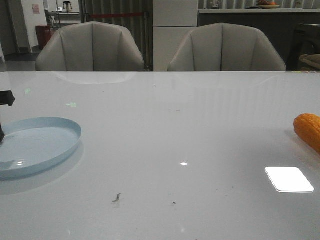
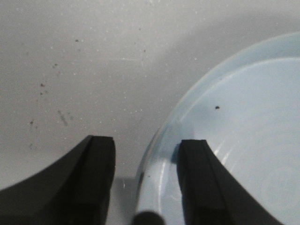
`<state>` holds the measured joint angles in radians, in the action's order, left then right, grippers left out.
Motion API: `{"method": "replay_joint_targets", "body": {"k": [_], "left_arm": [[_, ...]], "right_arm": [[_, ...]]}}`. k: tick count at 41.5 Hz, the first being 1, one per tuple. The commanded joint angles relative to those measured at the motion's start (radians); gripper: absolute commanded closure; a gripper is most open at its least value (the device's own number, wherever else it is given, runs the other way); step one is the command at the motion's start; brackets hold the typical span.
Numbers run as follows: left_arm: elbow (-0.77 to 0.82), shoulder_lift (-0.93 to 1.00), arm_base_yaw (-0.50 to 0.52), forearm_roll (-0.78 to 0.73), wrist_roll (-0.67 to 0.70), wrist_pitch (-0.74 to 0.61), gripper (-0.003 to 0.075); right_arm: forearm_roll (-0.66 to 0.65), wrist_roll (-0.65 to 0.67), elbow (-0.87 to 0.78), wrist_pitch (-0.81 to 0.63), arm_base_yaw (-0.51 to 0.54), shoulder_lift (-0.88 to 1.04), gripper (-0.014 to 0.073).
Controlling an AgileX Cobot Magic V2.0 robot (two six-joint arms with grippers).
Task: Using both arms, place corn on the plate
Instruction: 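Lower the left gripper onto the rim of the light blue plate and grasp it, then lift the plate with the left gripper and set it down mid-table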
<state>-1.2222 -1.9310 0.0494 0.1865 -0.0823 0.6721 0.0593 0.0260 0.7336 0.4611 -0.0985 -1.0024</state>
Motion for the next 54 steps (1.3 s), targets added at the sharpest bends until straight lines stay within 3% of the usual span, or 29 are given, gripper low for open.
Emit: {"method": "replay_joint_targets", "body": {"k": [1,7,17,36,46,54], "left_arm": [[-0.027,0.046,0.000,0.013,0.010,-0.003,0.0451],[-0.027,0.046,0.000,0.018,0.010,0.008,0.0631],[-0.034,0.046,-0.002,0.028,0.010,0.017,0.0627],[-0.249,0.046,-0.035,0.337,0.003,0.204,0.0627],[-0.326,0.046,-0.163,0.420,0.003,0.246,0.0627],[-0.326,0.040,-0.299,0.426,0.002,0.179,0.0627]], "right_arm": [[0.004,-0.002,0.036,-0.069,0.001,0.010,0.0179],[0.004,-0.002,0.036,-0.069,0.001,0.010,0.0179],[0.004,-0.002,0.036,-0.068,0.001,0.003,0.0179],[0.004,-0.002,0.036,-0.068,0.001,0.000,0.0179],[0.004,-0.002,0.036,-0.068,0.001,0.000,0.0179],[0.004,-0.002,0.036,-0.068,0.001,0.000,0.0179]]}}
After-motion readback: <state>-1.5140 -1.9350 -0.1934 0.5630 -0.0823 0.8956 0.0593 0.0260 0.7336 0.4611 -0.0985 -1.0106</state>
